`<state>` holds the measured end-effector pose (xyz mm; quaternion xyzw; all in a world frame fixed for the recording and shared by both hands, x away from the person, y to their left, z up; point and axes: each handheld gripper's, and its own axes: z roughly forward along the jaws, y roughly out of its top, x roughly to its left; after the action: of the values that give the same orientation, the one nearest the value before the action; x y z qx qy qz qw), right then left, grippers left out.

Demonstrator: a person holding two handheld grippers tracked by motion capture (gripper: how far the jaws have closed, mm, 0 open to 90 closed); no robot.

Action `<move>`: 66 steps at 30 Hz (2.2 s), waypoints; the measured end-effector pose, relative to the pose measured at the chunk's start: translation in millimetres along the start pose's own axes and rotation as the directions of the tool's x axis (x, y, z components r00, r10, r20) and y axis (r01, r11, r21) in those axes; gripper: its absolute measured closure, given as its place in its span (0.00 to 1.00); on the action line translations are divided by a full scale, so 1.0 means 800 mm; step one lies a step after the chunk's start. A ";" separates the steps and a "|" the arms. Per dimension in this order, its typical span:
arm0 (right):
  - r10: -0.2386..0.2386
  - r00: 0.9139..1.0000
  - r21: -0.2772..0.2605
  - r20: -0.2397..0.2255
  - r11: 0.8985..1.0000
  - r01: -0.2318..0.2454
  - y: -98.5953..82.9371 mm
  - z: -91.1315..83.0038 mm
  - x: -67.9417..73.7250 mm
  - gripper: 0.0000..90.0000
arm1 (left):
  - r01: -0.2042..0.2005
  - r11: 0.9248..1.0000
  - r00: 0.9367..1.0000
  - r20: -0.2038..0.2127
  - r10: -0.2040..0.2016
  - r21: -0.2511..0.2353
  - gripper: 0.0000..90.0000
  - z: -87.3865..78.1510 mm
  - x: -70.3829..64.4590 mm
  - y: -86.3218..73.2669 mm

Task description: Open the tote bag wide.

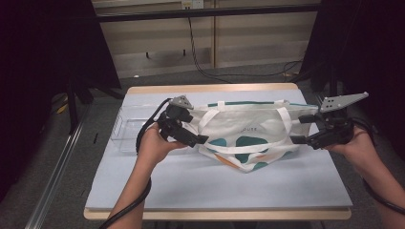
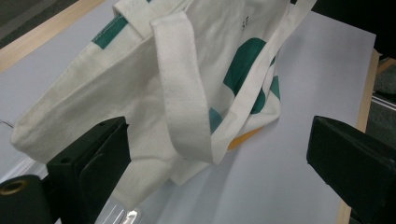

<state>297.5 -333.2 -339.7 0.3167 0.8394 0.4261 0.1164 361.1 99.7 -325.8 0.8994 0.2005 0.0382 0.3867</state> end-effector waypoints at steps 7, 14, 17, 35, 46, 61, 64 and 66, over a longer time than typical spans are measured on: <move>0.011 1.000 -0.003 0.004 1.000 -0.011 0.001 -0.002 -0.008 0.14 | -0.013 1.000 1.000 -0.005 0.013 0.001 0.07 0.000 0.002 0.013; 0.012 1.000 -0.008 0.003 1.000 -0.012 0.003 -0.004 -0.011 0.14 | -0.029 1.000 1.000 -0.002 0.029 0.000 0.07 0.004 0.004 0.025; 0.007 1.000 -0.006 0.004 1.000 -0.006 0.006 -0.005 -0.012 0.14 | -0.026 1.000 1.000 0.004 0.026 0.001 0.07 0.009 0.003 0.030; 0.004 1.000 -0.012 0.003 1.000 -0.004 0.027 -0.006 -0.022 0.15 | -0.061 0.998 0.998 0.024 0.060 0.021 0.08 0.025 0.006 0.058; 0.011 1.000 -0.018 0.000 1.000 -0.011 0.037 -0.005 -0.031 0.15 | -0.078 0.997 0.996 0.041 0.077 0.012 0.12 0.036 0.007 0.070; 0.025 1.000 -0.020 0.002 0.999 -0.025 0.047 0.000 -0.043 0.15 | -0.102 0.995 0.994 0.052 0.101 0.012 0.19 0.050 0.010 0.082; 0.030 1.000 -0.023 0.002 0.999 -0.030 0.048 0.002 -0.046 0.15 | -0.105 0.994 0.993 0.053 0.104 0.012 0.23 0.051 0.012 0.088; 0.029 1.000 -0.019 0.001 0.999 -0.029 0.050 0.002 -0.047 0.15 | -0.109 0.994 0.993 0.049 0.108 0.003 0.25 0.054 0.012 0.091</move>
<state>345.1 -338.4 -312.1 0.3280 0.8305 0.4356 0.1137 403.5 29.3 -305.2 0.9107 0.1420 0.0367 0.3860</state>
